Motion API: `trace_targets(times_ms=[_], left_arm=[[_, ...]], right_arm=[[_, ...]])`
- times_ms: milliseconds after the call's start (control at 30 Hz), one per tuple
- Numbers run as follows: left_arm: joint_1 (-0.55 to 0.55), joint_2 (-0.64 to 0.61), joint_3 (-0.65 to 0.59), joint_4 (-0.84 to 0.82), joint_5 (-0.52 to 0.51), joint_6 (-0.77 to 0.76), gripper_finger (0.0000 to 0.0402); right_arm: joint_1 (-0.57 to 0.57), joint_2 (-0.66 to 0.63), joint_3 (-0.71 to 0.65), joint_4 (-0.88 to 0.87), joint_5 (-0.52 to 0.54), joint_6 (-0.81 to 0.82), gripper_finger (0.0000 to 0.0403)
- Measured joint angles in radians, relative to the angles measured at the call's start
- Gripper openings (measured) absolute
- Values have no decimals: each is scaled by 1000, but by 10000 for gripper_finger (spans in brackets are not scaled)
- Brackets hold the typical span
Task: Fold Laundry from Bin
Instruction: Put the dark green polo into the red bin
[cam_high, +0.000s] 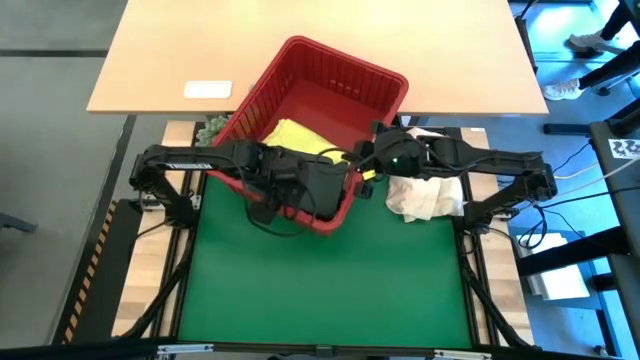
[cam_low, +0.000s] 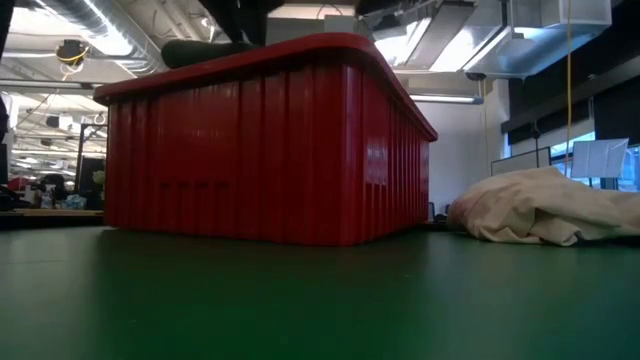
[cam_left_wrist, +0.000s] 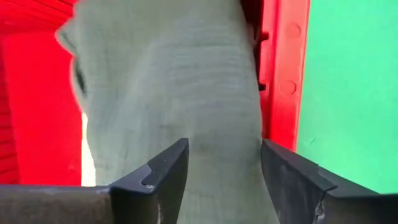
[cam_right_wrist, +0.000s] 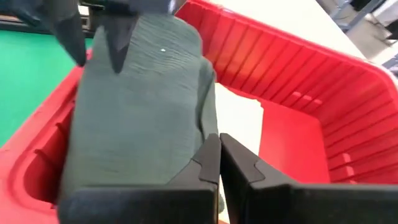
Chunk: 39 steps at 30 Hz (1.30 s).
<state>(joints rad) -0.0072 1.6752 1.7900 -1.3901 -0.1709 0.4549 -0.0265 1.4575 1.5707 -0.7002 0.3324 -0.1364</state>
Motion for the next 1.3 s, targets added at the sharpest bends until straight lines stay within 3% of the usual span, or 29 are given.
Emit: trace_targets(times_ms=[133,300,433,567,733,1000,1200,1300], left_arm=[[-21,0,72,-77,-44,-54,194],[-56,-17,172,-172,-177,-180,191],[-37,-85,148,-71,-133,-186,180],[25,-160,42,65,-2,-159,156],[150,-237,-163,142,71,-157,122],[336,-240,-528,428,209,-84,93],[418,-241,-602,516,251,-60,90],[434,-241,-589,513,250,-47,90]], right_arm=[[0,6,0,2,-37,0,5],[0,6,0,8,-95,1,5],[0,39,0,59,-160,1,5],[1,121,-1,59,-203,-3,5],[-1,227,-1,60,-212,-3,5],[-42,346,1,43,-210,25,5],[-88,383,5,35,-306,55,5],[-100,383,3,58,-295,49,5]])
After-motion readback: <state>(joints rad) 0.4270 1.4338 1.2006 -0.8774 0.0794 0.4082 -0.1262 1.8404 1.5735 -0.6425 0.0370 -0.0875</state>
